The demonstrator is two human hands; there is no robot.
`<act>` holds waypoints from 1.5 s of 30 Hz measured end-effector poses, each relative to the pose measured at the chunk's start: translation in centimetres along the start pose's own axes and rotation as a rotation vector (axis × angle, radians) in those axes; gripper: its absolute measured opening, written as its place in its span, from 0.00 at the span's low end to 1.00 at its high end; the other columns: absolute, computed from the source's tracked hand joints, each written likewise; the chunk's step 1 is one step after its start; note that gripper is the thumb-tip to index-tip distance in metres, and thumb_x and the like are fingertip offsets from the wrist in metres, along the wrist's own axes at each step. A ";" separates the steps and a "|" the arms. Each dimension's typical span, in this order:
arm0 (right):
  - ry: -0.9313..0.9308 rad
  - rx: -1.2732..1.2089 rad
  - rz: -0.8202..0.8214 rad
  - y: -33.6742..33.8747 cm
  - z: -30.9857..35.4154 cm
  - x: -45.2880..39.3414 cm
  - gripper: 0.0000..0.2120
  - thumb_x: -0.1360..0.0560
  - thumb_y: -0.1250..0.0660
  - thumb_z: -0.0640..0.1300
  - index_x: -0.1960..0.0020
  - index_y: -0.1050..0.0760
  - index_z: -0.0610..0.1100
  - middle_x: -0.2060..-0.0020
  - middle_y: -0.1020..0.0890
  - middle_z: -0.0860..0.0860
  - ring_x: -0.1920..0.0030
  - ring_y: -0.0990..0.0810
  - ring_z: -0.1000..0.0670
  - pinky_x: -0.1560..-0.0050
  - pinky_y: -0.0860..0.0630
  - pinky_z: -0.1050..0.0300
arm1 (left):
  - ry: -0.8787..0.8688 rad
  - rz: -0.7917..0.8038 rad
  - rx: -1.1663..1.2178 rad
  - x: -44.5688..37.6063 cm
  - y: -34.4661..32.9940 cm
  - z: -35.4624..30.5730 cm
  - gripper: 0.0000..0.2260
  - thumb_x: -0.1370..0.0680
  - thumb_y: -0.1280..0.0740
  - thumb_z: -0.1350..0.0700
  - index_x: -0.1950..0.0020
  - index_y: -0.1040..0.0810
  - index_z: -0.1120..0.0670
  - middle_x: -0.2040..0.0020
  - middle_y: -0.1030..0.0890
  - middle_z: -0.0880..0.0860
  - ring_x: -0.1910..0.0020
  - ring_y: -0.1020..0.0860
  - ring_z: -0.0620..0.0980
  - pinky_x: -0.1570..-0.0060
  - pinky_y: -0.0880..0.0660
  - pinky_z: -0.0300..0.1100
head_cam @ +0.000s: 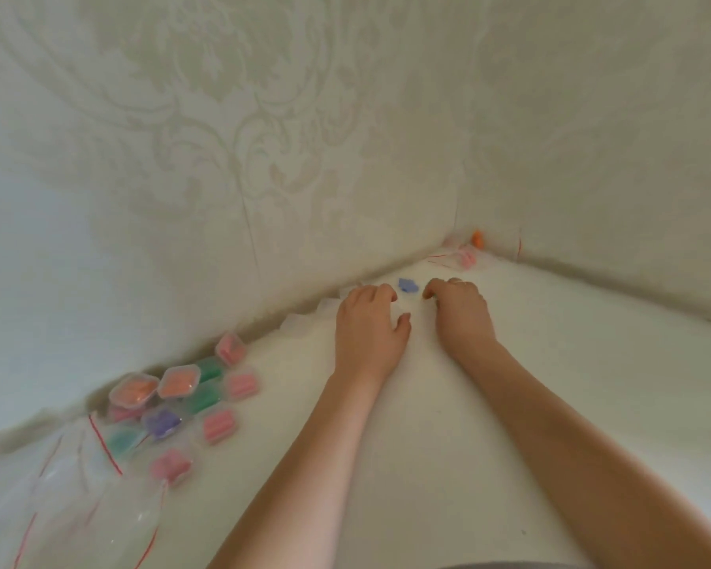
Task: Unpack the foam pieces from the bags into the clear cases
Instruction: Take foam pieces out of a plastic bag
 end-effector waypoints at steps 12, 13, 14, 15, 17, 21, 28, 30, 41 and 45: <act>-0.221 -1.025 -0.176 2.8 0.6 1.1 0.09 0.26 0.38 0.35 0.47 0.29 0.43 0.62 0.22 0.49 0.63 0.22 0.52 0.60 0.25 0.59 | 0.040 0.087 0.517 0.1 -1.3 -2.1 0.14 0.27 0.29 0.56 0.43 0.23 0.55 0.47 0.21 0.50 0.50 0.23 0.47 0.49 0.25 0.41; -0.242 -1.111 -0.145 2.6 0.9 1.1 0.08 0.26 0.37 0.35 0.47 0.29 0.42 0.63 0.22 0.49 0.63 0.21 0.51 0.62 0.24 0.59 | 0.076 0.093 0.550 0.0 -1.4 -1.9 0.14 0.27 0.29 0.56 0.43 0.23 0.54 0.47 0.20 0.49 0.51 0.23 0.46 0.50 0.25 0.39; -0.254 -1.187 -0.115 2.5 1.2 1.1 0.07 0.25 0.36 0.36 0.47 0.29 0.42 0.64 0.21 0.49 0.64 0.21 0.50 0.65 0.24 0.60 | 0.109 0.087 0.584 -0.1 -1.3 -1.7 0.12 0.27 0.29 0.57 0.44 0.23 0.55 0.48 0.20 0.50 0.52 0.22 0.45 0.53 0.24 0.36; -0.254 -1.235 -0.090 2.3 1.5 1.1 0.06 0.24 0.35 0.37 0.48 0.29 0.42 0.65 0.20 0.49 0.65 0.21 0.50 0.67 0.25 0.61 | 0.136 0.071 0.617 -0.1 -1.3 -1.5 0.10 0.27 0.29 0.58 0.46 0.22 0.55 0.49 0.19 0.50 0.54 0.21 0.44 0.56 0.25 0.32; -0.240 -1.287 -0.056 2.0 1.9 1.2 0.04 0.24 0.35 0.38 0.50 0.29 0.41 0.65 0.19 0.49 0.66 0.21 0.51 0.66 0.25 0.61 | 0.181 0.032 0.659 -0.1 -1.1 -1.2 0.06 0.26 0.30 0.60 0.50 0.22 0.56 0.52 0.19 0.51 0.58 0.21 0.42 0.61 0.27 0.26; -0.221 -1.370 -0.014 1.5 2.1 1.3 0.07 0.22 0.41 0.32 0.51 0.29 0.41 0.61 0.18 0.45 0.61 0.19 0.49 0.62 0.24 0.59 | 0.229 0.003 0.671 -0.3 -1.3 -0.6 0.07 0.28 0.29 0.62 0.53 0.25 0.56 0.52 0.21 0.52 0.58 0.21 0.44 0.60 0.24 0.33; -0.126 -1.242 0.014 1.3 2.7 1.4 0.15 0.28 0.43 0.24 0.52 0.26 0.41 0.59 0.18 0.45 0.56 0.18 0.49 0.53 0.20 0.59 | 0.276 -0.100 0.641 -0.6 -1.1 0.5 0.05 0.25 0.32 0.63 0.58 0.26 0.54 0.60 0.20 0.55 0.60 0.21 0.52 0.56 0.24 0.49; -0.087 -1.126 -0.040 1.2 2.5 1.5 0.15 0.28 0.40 0.27 0.50 0.27 0.46 0.57 0.18 0.47 0.54 0.18 0.50 0.50 0.21 0.57 | 0.302 -0.115 0.690 -0.5 -0.9 0.6 0.04 0.25 0.33 0.63 0.58 0.25 0.55 0.62 0.19 0.55 0.62 0.21 0.51 0.56 0.22 0.49; 0.139 -0.793 -0.095 2.1 0.8 3.1 0.06 0.26 0.32 0.36 0.55 0.21 0.47 0.58 0.18 0.54 0.60 0.21 0.61 0.59 0.29 0.72 | 0.338 -0.057 0.913 -0.3 -1.2 -0.8 0.09 0.24 0.34 0.66 0.61 0.24 0.54 0.62 0.19 0.55 0.61 0.19 0.50 0.58 0.20 0.41; 0.138 -0.830 -0.088 2.0 0.7 2.7 0.07 0.26 0.32 0.35 0.53 0.17 0.44 0.64 0.20 0.58 0.66 0.23 0.64 0.60 0.29 0.72 | 0.340 -0.096 0.870 -0.3 -1.1 -0.3 0.08 0.24 0.34 0.66 0.60 0.23 0.55 0.62 0.18 0.55 0.61 0.19 0.53 0.55 0.20 0.46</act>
Point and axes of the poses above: each hand's wrist, its own x-axis away from the middle knuckle, its own y-axis out of the back of the hand, z = x × y, the point moved 4 cm from there along -x, towards the middle knuckle
